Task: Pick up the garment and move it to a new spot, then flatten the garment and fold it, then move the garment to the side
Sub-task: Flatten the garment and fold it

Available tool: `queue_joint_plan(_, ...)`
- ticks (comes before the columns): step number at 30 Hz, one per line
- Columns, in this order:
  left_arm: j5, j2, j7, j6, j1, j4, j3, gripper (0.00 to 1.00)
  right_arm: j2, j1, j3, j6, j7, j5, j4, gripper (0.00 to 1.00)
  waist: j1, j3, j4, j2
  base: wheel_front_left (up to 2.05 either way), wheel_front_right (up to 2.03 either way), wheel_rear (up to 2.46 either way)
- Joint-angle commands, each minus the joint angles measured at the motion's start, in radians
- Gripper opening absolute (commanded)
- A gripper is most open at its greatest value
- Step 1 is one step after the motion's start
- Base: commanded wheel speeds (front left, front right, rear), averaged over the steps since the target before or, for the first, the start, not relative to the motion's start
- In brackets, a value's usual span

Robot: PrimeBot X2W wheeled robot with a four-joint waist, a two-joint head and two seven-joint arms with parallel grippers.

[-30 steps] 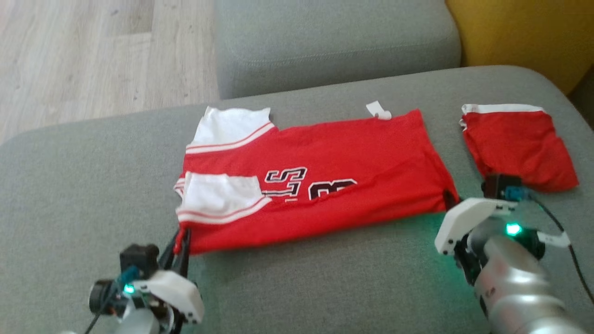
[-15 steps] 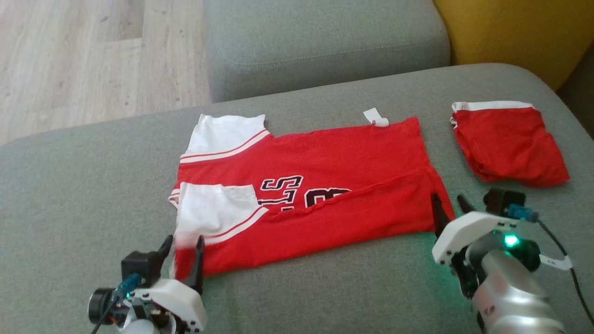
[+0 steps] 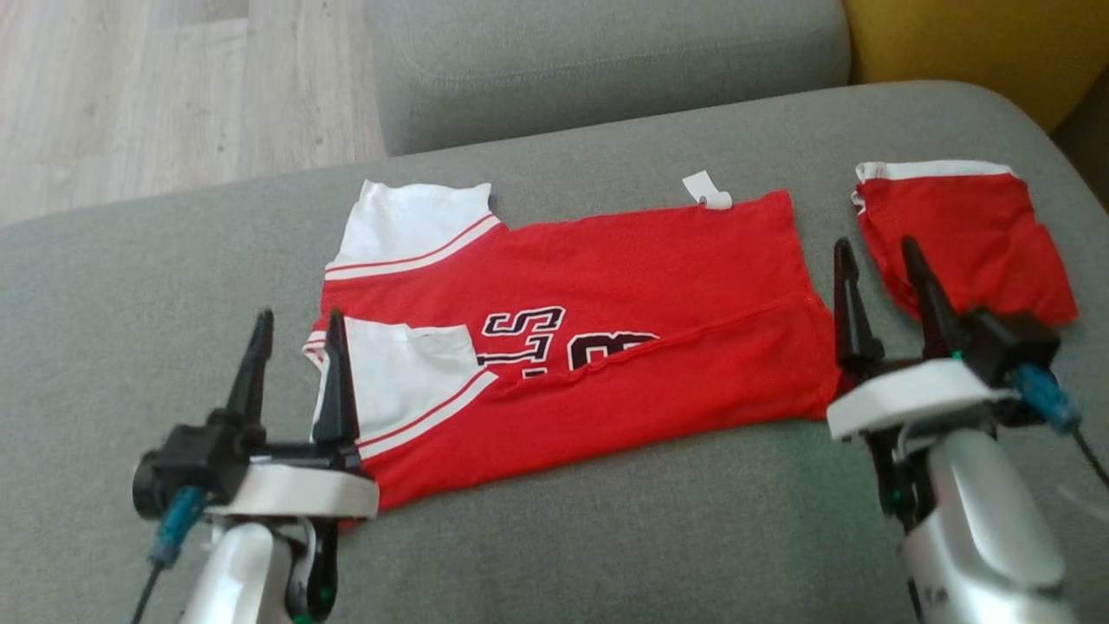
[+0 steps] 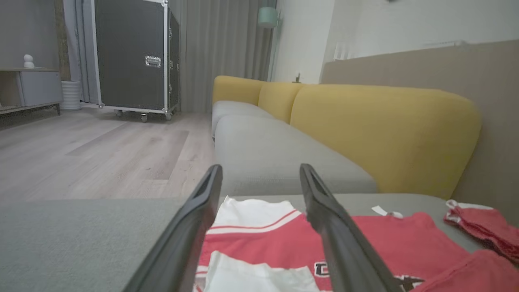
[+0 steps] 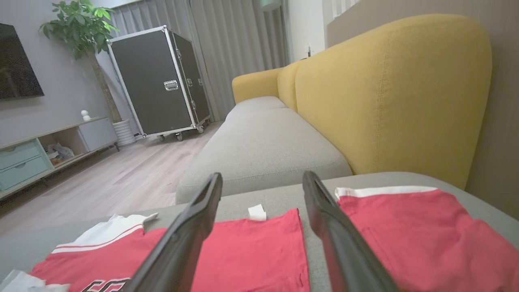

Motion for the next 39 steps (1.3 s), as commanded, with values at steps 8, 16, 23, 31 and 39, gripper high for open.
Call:
queue_joint_plan(8, 0.051, 0.008, -0.012, -0.055, -0.105, -0.042, 0.051, 1.0, 0.009, 0.05, 0.046, -0.001, -0.01, -0.007, -0.179, 1.0, -0.0001, 0.102, -0.017, 0.0, 0.0, 0.0, 0.0)
queue_joint_plan(16, 0.097, 0.162, 0.224, -0.115, -0.433, 0.155, -0.05, 1.0, 0.009, -0.043, 0.068, -0.001, -0.011, 0.021, -0.212, 1.0, -0.0001, 0.241, -0.068, 0.0, 0.0, 0.0, 0.0)
queue_joint_plan(23, -0.058, 0.336, 0.563, -0.123, -0.731, 0.327, -0.229, 1.0, 0.009, -0.13, 0.086, -0.001, -0.011, 0.048, -0.222, 1.0, -0.0001, 0.351, -0.141, 0.0, 0.0, 0.0, 0.0)
queue_joint_plan(31, -0.16, 0.451, 0.7, -0.123, -0.878, 0.448, -0.325, 1.0, 0.009, -0.173, 0.102, -0.001, -0.011, 0.085, -0.246, 1.0, -0.0001, 0.429, -0.205, 0.0, 0.0, 0.0, 0.0)
queue_joint_plan(39, -0.204, 0.466, 0.729, -0.123, -0.962, 0.558, -0.341, 1.0, 0.009, -0.188, 0.114, -0.001, -0.011, 0.102, -0.264, 1.0, -0.0001, 0.476, -0.242, 0.0, 0.0, 0.0, 0.0)
